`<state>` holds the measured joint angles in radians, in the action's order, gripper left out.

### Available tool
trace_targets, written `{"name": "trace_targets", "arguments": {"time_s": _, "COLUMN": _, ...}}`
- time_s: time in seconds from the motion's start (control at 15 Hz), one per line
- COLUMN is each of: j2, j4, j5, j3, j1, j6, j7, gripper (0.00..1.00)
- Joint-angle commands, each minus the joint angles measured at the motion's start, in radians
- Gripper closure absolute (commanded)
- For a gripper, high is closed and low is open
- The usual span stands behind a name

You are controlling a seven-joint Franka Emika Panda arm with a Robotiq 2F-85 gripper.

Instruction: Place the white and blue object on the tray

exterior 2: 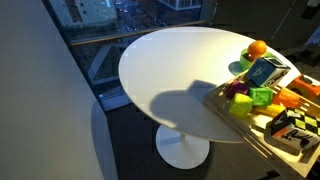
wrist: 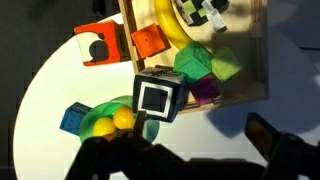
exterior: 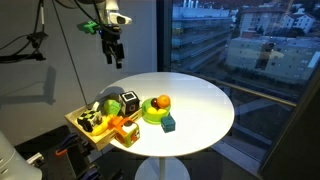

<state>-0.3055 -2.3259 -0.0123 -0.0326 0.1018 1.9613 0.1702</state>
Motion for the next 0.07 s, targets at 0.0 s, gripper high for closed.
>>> {"name": "trace_targets", "arguments": {"time_s": 0.0, "j2": 0.000, "j4": 0.002, "j5": -0.006, "j3": -0.019, "j1": -0.021, "j6": -0.002, "j7": -0.006, "gripper": 0.00}}
